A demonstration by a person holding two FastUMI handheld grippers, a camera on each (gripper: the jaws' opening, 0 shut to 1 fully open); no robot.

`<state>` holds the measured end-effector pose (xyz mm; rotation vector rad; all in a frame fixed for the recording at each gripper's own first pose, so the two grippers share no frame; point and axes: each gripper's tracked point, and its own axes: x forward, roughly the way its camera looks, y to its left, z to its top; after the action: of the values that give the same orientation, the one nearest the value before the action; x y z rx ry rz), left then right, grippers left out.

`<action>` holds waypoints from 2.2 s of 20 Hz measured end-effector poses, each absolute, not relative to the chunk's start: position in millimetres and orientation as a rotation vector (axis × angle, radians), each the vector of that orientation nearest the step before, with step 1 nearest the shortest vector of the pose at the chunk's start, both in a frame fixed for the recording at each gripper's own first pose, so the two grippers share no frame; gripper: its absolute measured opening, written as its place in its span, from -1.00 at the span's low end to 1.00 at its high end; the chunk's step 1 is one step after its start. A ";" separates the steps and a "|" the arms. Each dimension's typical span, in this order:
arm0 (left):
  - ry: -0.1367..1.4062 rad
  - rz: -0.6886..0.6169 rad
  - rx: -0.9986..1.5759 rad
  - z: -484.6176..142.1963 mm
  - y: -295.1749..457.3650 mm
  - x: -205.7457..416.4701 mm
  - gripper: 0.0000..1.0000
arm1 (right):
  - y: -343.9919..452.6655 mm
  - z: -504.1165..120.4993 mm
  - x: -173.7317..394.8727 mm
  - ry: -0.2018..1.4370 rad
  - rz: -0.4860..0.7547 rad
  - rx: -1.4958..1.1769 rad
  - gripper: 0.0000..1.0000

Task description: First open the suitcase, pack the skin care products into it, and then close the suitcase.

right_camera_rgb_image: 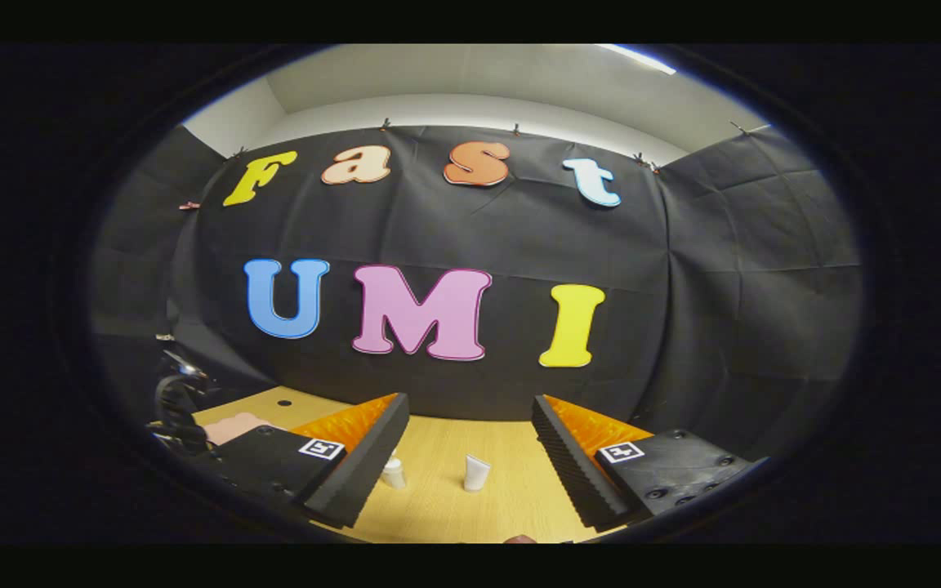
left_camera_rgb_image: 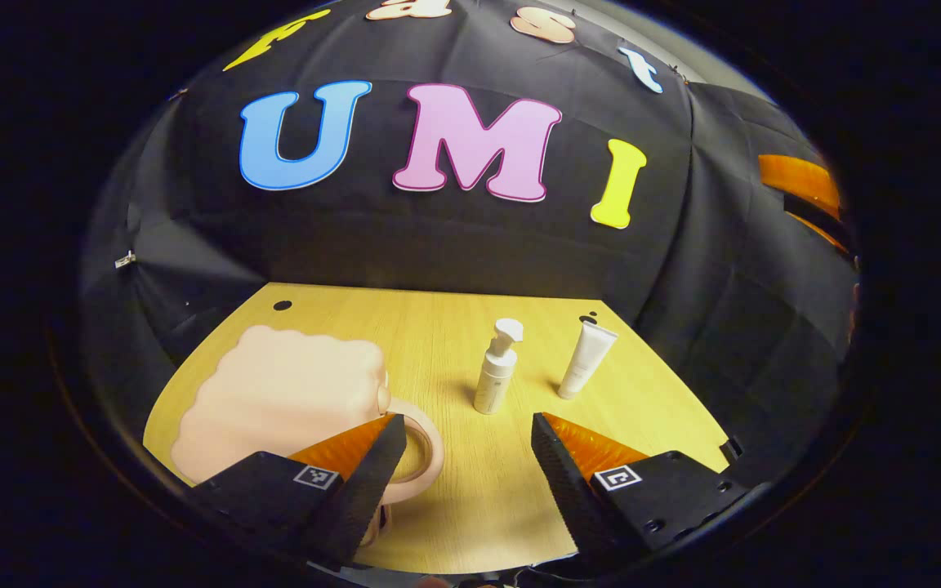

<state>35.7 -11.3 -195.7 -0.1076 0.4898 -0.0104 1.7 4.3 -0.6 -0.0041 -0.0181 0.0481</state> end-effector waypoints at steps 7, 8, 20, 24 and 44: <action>0.731 0.112 -0.086 -285.3 2.8 87.9 0.96 | -25.2 -59.0 36.6 0.058 0.069 -0.064 0.93; 0.759 0.122 -0.084 -295.2 3.3 93.7 0.96 | -26.9 -67.4 45.0 0.078 0.078 -0.057 0.93; 0.930 0.110 -0.117 -313.8 7.6 105.3 -0.72 | -48.5 -139.2 125.3 0.260 0.163 0.055 0.94; 0.933 0.078 -0.229 -265.8 15.3 102.9 -0.75 | -40.5 -132.7 129.6 0.238 0.169 0.060 0.93; 0.723 0.329 -0.143 -118.3 444.0 19.7 -0.75 | 90.3 -80.3 102.8 0.192 0.175 0.075 0.93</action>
<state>19.7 444.0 -118.3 -0.1425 0.7233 0.3285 102.8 90.3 -80.3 0.0747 0.1923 0.1750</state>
